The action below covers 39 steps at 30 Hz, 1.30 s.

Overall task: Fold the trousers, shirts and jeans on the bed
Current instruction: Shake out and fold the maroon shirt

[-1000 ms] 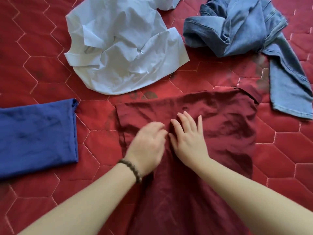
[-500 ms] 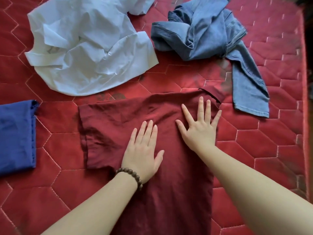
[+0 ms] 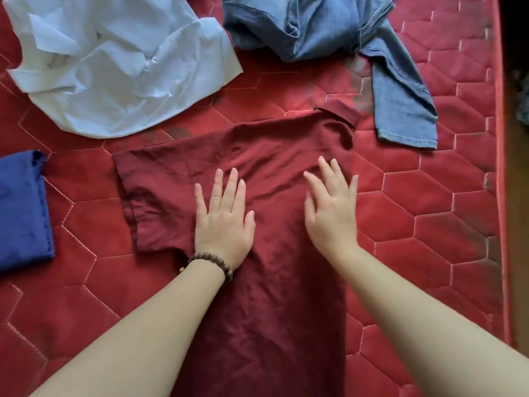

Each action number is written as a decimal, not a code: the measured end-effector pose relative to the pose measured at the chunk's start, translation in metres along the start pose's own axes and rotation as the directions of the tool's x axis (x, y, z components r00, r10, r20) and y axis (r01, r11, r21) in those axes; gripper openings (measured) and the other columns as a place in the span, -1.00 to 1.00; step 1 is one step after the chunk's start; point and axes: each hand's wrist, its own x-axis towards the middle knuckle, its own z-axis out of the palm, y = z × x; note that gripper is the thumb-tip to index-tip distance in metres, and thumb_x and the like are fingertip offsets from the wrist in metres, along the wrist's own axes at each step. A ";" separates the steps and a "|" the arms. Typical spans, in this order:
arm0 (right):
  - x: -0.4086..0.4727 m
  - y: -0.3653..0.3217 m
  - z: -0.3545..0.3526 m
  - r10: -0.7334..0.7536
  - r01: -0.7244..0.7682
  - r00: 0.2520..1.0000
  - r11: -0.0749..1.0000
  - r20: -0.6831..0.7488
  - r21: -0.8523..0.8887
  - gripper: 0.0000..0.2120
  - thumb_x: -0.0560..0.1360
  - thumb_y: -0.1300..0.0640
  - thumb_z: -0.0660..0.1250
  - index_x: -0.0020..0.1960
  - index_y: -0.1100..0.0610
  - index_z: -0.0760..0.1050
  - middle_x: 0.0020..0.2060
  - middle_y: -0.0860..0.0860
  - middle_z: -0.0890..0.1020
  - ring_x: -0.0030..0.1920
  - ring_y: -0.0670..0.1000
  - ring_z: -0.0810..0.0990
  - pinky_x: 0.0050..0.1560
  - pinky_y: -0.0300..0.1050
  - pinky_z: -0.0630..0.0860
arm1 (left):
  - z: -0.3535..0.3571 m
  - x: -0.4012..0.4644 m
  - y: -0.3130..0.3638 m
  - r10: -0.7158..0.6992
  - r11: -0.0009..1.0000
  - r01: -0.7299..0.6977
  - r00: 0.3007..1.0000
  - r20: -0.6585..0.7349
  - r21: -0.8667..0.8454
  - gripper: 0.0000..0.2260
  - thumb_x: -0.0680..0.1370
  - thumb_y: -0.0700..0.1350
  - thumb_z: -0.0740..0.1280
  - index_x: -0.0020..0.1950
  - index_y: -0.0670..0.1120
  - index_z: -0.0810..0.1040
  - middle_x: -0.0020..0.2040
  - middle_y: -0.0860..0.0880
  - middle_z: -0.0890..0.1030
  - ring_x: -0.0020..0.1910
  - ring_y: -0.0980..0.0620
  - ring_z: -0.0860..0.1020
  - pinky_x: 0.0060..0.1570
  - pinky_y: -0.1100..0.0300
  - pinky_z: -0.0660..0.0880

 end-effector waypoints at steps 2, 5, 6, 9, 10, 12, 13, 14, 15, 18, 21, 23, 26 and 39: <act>-0.048 -0.021 0.016 -0.092 0.100 0.989 0.993 0.113 -0.061 -0.58 0.53 0.11 0.14 0.37 0.12 0.44 0.47 0.08 0.30 0.52 0.10 0.14 0.47 0.31 -0.05 | -0.001 -0.019 0.014 0.126 0.990 -0.128 0.991 -0.046 -0.052 -0.51 0.57 0.00 0.07 0.44 -0.19 0.35 0.49 -0.14 0.30 0.51 -0.12 0.16 0.48 -0.17 0.01; -0.091 -0.035 0.034 -0.045 0.105 0.964 0.970 0.263 -0.218 -0.49 0.58 -0.03 0.02 0.51 0.05 0.24 0.53 0.02 0.18 0.54 0.06 0.06 0.45 0.36 -0.01 | 0.008 -0.062 0.012 0.296 0.955 -0.295 0.949 0.112 -0.019 -0.49 0.60 0.04 -0.02 0.50 -0.14 0.27 0.51 -0.11 0.26 0.51 -0.08 0.17 0.47 -0.09 0.12; -0.098 -0.033 0.035 -0.001 0.075 0.963 0.962 0.269 -0.262 -0.48 0.59 -0.08 0.01 0.53 0.01 0.17 0.54 0.01 0.14 0.55 0.05 0.04 0.46 0.35 -0.07 | 0.011 -0.071 0.001 0.278 0.960 -0.280 0.948 0.156 -0.005 -0.48 0.61 0.09 -0.02 0.53 -0.09 0.19 0.54 -0.08 0.18 0.53 -0.07 0.11 0.49 -0.07 0.07; -0.109 -0.012 0.026 0.202 -0.119 0.959 0.923 0.197 -0.366 -0.47 0.61 -0.13 0.04 0.55 -0.06 0.07 0.55 0.00 0.07 0.55 0.05 -0.02 0.47 0.32 -0.18 | 0.014 -0.083 -0.035 0.179 0.982 -0.186 0.967 0.180 0.024 -0.42 0.61 0.13 0.09 0.57 -0.05 0.05 0.57 -0.09 0.03 0.55 -0.07 -0.01 0.51 0.00 -0.07; -0.115 -0.007 0.022 0.266 -0.186 0.950 0.903 0.166 -0.387 -0.46 0.62 -0.12 0.05 0.55 -0.03 0.06 0.55 0.02 0.07 0.55 0.06 -0.03 0.46 0.34 -0.16 | 0.012 -0.086 -0.042 0.147 0.986 -0.158 0.974 0.169 0.052 -0.42 0.61 0.13 0.09 0.56 -0.08 0.05 0.57 -0.12 0.03 0.55 -0.08 0.00 0.51 0.02 -0.07; -0.131 -0.010 0.019 0.299 -0.231 0.947 0.890 0.119 -0.394 -0.47 0.62 -0.09 0.06 0.55 0.04 0.10 0.55 0.06 0.09 0.55 0.10 -0.01 0.45 0.36 -0.11 | 0.010 -0.095 -0.040 0.101 0.991 -0.112 0.985 0.137 0.070 -0.42 0.60 0.11 0.04 0.55 -0.14 0.08 0.56 -0.17 0.07 0.55 -0.11 0.03 0.51 -0.02 -0.04; -0.143 -0.022 0.019 0.262 -0.199 0.957 0.906 0.124 -0.373 -0.47 0.62 -0.08 0.06 0.54 0.06 0.14 0.54 0.07 0.12 0.55 0.11 0.02 0.46 0.35 -0.09 | 0.009 -0.106 -0.032 0.115 0.990 -0.125 0.983 0.140 0.062 -0.42 0.59 0.11 0.02 0.54 -0.15 0.11 0.55 -0.19 0.10 0.54 -0.12 0.05 0.50 -0.06 -0.01; -0.155 -0.036 0.022 0.194 -0.133 0.969 0.932 0.154 -0.337 -0.47 0.60 -0.07 0.06 0.53 0.07 0.17 0.53 0.07 0.15 0.54 0.11 0.05 0.46 0.34 -0.06 | 0.009 -0.117 -0.022 0.161 0.985 -0.169 0.975 0.155 0.043 -0.42 0.57 0.09 0.00 0.54 -0.15 0.15 0.54 -0.19 0.13 0.53 -0.13 0.08 0.49 -0.09 0.04; -0.167 -0.050 0.027 0.115 -0.050 0.973 0.952 0.200 -0.301 -0.48 0.59 -0.05 0.06 0.52 0.07 0.20 0.53 0.06 0.18 0.54 0.11 0.08 0.46 0.34 -0.01 | 0.010 -0.129 -0.013 0.220 0.974 -0.227 0.960 0.170 0.022 -0.43 0.56 0.08 -0.01 0.53 -0.13 0.18 0.54 -0.18 0.16 0.53 -0.13 0.11 0.48 -0.11 0.09; -0.202 -0.071 0.032 0.064 0.017 0.954 0.964 0.292 -0.267 -0.49 0.59 -0.05 0.03 0.52 0.03 0.21 0.53 0.02 0.18 0.53 0.07 0.10 0.44 0.35 0.05 | 0.015 -0.161 -0.008 0.270 0.961 -0.277 0.943 0.197 0.009 -0.45 0.55 0.08 0.00 0.52 -0.07 0.23 0.53 -0.13 0.21 0.51 -0.11 0.16 0.45 -0.13 0.15; -0.229 -0.045 0.016 0.252 -0.161 0.938 0.925 0.238 -0.345 -0.44 0.57 -0.13 -0.05 0.54 -0.02 0.14 0.54 0.01 0.13 0.54 0.07 0.07 0.47 0.32 -0.05 | 0.017 -0.182 -0.034 0.145 0.986 -0.157 0.971 0.191 0.048 -0.44 0.56 0.15 -0.02 0.54 0.01 0.17 0.55 -0.09 0.16 0.53 -0.10 0.13 0.47 -0.11 0.10; -0.248 -0.028 0.005 0.342 -0.250 0.922 0.886 0.184 -0.391 -0.42 0.57 -0.14 -0.10 0.55 0.03 0.12 0.54 0.04 0.11 0.54 0.09 0.04 0.46 0.35 -0.07 | 0.016 -0.195 -0.052 0.045 0.992 -0.065 0.982 0.186 0.106 -0.42 0.56 0.17 -0.06 0.55 -0.01 0.11 0.56 -0.11 0.10 0.54 -0.10 0.07 0.48 -0.11 0.02; -0.274 -0.045 0.004 0.284 -0.199 0.939 0.908 0.193 -0.369 -0.42 0.57 -0.12 -0.06 0.54 0.07 0.16 0.53 0.06 0.14 0.54 0.11 0.05 0.46 0.35 -0.07 | 0.016 -0.223 -0.044 0.022 0.989 -0.044 0.987 0.158 0.138 -0.39 0.55 0.16 -0.04 0.55 -0.08 0.12 0.55 -0.16 0.11 0.54 -0.12 0.06 0.48 -0.15 -0.04; -0.372 -0.086 0.006 0.131 -0.051 0.956 0.956 0.264 -0.288 -0.45 0.58 -0.10 0.00 0.53 0.04 0.17 0.53 0.06 0.17 0.53 0.11 0.09 0.45 0.37 -0.04 | 0.025 -0.330 -0.030 0.128 0.986 -0.144 0.976 0.176 0.083 -0.41 0.55 0.18 0.00 0.55 0.01 0.11 0.56 -0.15 0.10 0.54 -0.14 0.06 0.48 -0.16 0.02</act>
